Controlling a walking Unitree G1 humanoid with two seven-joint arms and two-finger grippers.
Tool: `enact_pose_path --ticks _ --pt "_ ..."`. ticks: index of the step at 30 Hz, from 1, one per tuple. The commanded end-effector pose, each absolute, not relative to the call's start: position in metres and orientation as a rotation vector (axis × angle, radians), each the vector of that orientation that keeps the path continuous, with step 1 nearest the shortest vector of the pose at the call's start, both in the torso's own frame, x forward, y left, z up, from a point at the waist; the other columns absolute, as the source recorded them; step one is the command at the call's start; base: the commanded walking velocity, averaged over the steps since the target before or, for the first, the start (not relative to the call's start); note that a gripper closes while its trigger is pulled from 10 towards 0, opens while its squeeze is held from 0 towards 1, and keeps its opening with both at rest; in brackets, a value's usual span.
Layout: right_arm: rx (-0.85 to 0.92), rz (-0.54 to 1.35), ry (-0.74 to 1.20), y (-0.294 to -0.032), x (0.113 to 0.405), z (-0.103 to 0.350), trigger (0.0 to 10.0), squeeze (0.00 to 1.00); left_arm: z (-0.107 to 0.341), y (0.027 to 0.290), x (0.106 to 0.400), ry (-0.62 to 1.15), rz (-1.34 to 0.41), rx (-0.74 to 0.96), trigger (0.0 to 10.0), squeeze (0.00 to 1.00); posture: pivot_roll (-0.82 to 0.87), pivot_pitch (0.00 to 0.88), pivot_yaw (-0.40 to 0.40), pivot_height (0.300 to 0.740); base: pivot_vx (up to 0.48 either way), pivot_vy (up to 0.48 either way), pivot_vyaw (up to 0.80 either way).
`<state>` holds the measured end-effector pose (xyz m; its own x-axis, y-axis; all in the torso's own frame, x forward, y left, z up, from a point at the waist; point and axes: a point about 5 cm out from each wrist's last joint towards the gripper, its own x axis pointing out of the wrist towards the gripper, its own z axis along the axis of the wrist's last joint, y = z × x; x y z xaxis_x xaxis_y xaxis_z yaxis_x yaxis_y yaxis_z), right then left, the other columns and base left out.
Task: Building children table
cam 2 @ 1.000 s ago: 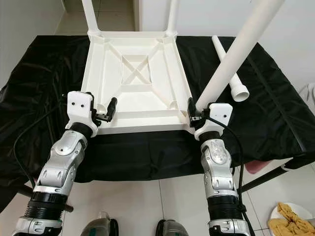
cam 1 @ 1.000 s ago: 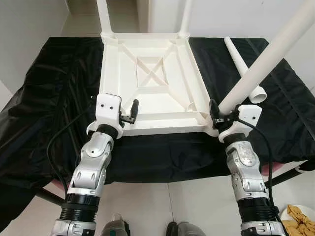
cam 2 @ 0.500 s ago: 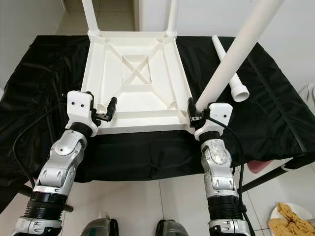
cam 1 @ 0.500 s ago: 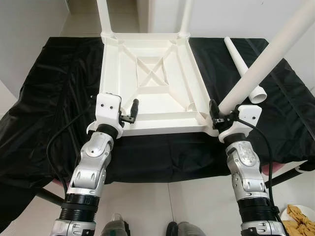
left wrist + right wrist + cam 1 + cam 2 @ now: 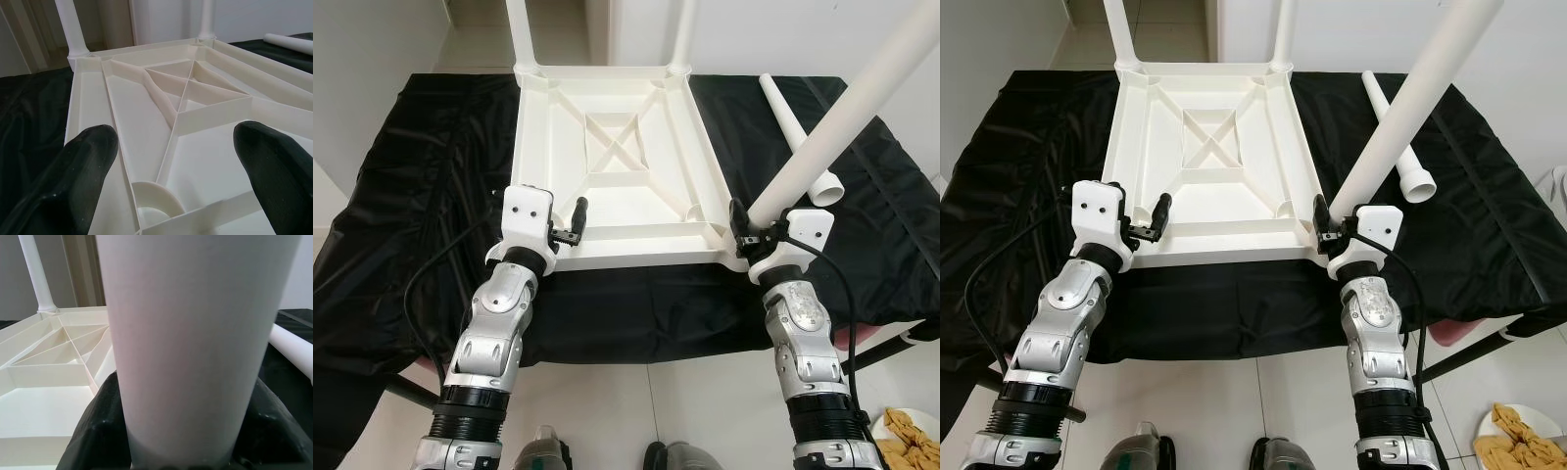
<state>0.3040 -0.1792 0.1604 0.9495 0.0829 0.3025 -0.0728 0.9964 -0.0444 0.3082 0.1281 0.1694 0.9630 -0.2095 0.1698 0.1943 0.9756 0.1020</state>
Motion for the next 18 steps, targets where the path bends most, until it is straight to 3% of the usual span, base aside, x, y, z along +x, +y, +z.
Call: enact_pose_path --ticks 1,18 --pt "-0.033 0.082 -0.273 -0.1795 0.3045 0.1540 10.0 0.00 0.1671 0.1305 0.3069 -0.169 -0.198 0.092 10.0 0.00 0.05 0.062 -0.036 0.740 0.000 0.000 0.00" --pt "-0.032 0.084 -0.272 -0.1791 0.3041 0.1537 10.0 0.00 0.1663 0.1335 0.3060 -0.167 -0.190 0.100 10.0 0.00 0.06 0.066 -0.034 0.740 0.000 0.000 0.00"
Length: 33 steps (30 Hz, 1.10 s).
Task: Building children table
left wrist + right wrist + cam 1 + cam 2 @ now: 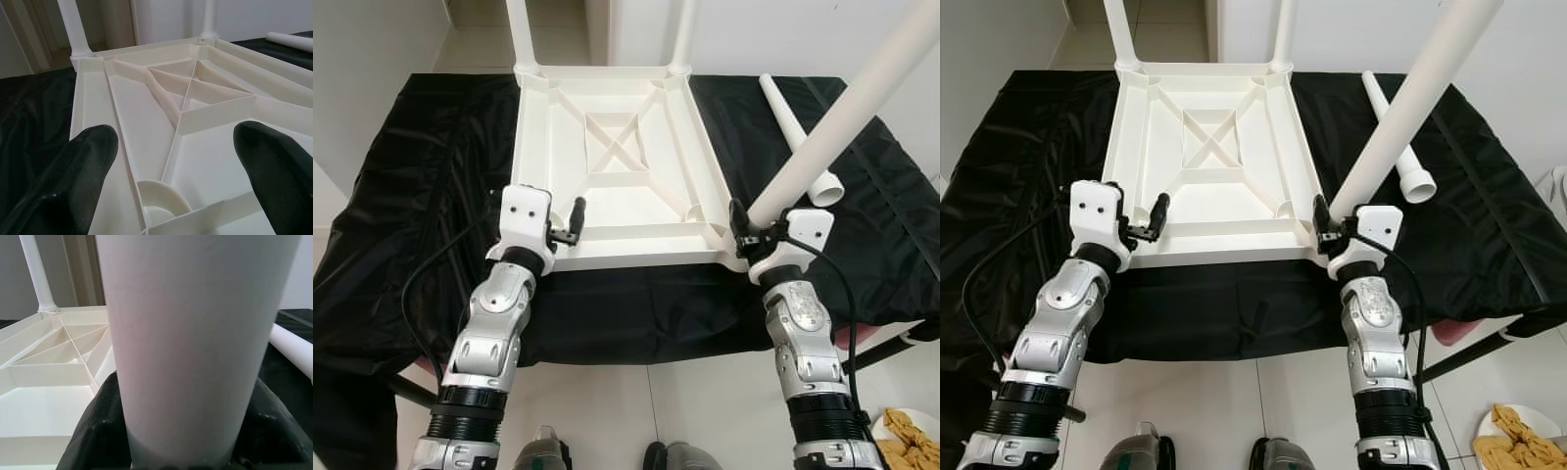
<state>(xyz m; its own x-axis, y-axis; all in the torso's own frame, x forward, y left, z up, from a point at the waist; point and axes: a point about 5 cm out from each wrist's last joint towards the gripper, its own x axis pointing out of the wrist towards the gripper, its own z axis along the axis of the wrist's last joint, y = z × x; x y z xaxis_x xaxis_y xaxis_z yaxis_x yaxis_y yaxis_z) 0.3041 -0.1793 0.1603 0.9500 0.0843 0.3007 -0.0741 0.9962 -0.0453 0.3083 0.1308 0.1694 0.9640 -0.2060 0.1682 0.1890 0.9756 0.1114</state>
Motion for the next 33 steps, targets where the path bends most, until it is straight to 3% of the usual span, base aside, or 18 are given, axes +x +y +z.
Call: enact_pose_path --ticks 1,33 --pt "-0.032 0.084 -0.272 -0.1791 0.3041 0.1537 10.0 0.00 0.1663 0.1335 0.3060 -0.167 -0.190 0.100 10.0 0.00 0.06 0.066 -0.034 0.740 0.000 0.000 0.00" --pt "-0.031 0.079 -0.268 -0.1797 0.3023 0.1525 10.0 0.00 0.1665 0.1340 0.3050 -0.168 -0.189 0.099 10.0 0.00 0.05 0.072 -0.034 0.740 0.000 0.000 0.00"
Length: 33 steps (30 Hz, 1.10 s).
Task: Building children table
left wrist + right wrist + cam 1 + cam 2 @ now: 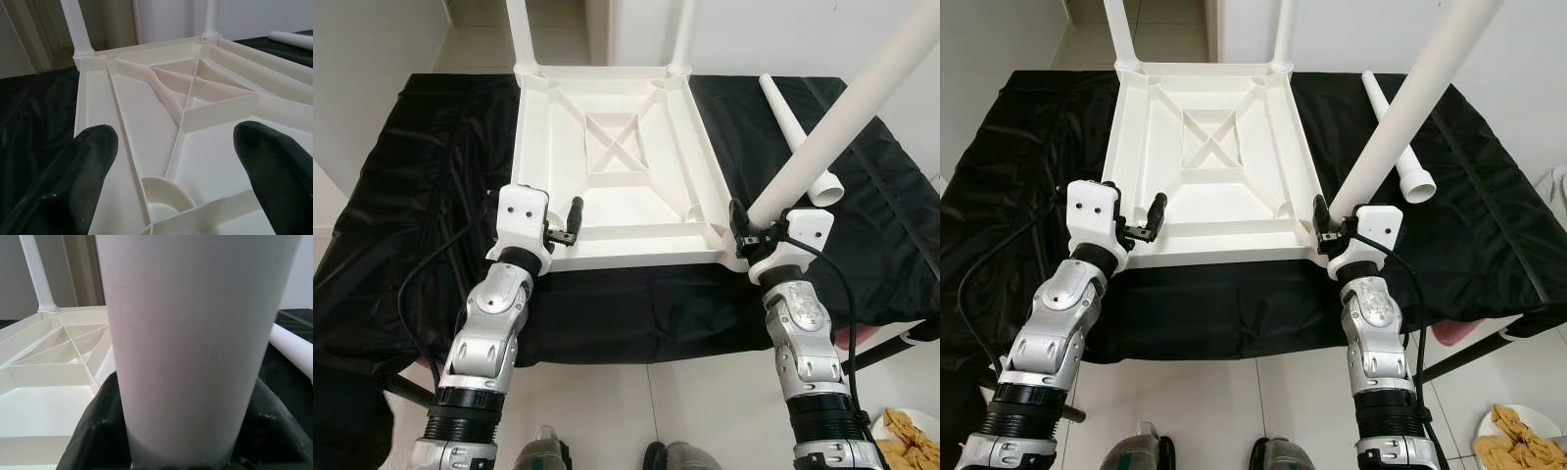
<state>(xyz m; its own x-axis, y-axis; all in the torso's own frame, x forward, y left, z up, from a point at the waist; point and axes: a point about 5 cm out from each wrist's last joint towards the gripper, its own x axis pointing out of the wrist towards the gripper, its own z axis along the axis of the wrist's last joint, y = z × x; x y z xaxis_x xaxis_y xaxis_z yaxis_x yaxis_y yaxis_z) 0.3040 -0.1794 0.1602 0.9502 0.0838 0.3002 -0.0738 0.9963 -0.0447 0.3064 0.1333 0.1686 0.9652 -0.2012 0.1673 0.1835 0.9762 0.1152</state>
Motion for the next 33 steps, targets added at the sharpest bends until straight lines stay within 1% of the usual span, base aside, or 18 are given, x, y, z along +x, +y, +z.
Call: enact_pose_path --ticks 1,15,33 --pt "-0.030 0.079 -0.268 -0.1796 0.3024 0.1526 10.0 0.00 0.1665 0.1340 0.3052 -0.169 -0.189 0.099 10.0 0.00 0.05 0.073 -0.035 0.740 0.000 0.000 0.00" --pt "-0.036 0.083 -0.269 -0.1792 0.3031 0.1532 10.0 0.00 0.1674 0.1327 0.3049 -0.174 -0.203 0.096 10.0 0.00 0.05 0.072 -0.036 0.740 0.000 0.000 0.00" --pt "-0.038 0.092 -0.275 -0.1763 0.3055 0.1538 10.0 0.00 0.1680 0.1334 0.3063 -0.179 -0.205 0.104 10.0 0.00 0.06 0.050 -0.034 0.740 0.000 0.000 0.00"
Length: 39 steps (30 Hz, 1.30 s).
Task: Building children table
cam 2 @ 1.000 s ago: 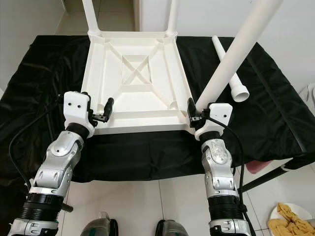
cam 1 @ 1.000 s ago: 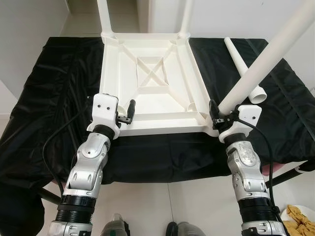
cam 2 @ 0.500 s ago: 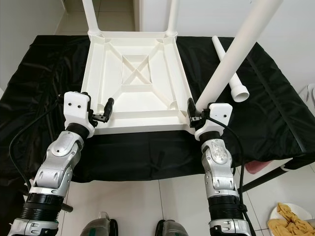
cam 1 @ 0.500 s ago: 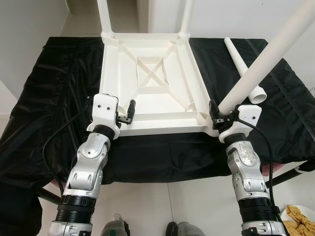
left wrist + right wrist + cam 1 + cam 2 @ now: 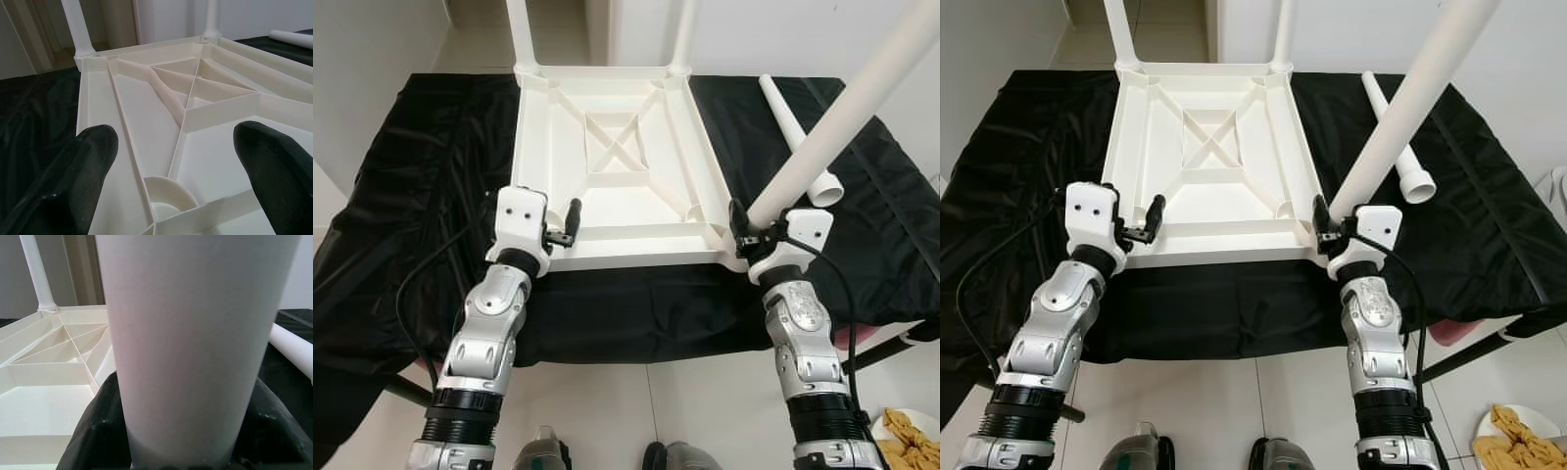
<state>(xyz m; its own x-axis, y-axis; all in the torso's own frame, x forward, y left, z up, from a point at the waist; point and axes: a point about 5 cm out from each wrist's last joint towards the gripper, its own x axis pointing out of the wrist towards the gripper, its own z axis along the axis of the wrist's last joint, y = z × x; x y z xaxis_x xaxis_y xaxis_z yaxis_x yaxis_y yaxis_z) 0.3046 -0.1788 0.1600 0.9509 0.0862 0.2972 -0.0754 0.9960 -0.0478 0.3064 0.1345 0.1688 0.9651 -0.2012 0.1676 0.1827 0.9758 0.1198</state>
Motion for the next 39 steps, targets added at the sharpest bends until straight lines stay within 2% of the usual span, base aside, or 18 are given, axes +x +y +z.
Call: enact_pose_path --ticks 1,39 --pt "-0.038 0.092 -0.276 -0.1763 0.3056 0.1539 10.0 0.00 0.1681 0.1334 0.3065 -0.179 -0.206 0.104 10.0 0.00 0.06 0.048 -0.033 0.740 0.000 0.000 0.00" --pt "-0.041 0.099 -0.275 -0.1757 0.3054 0.1539 10.0 0.00 0.1668 0.1334 0.3051 -0.177 -0.205 0.107 10.0 0.00 0.06 0.048 -0.040 0.740 0.000 0.000 0.00"
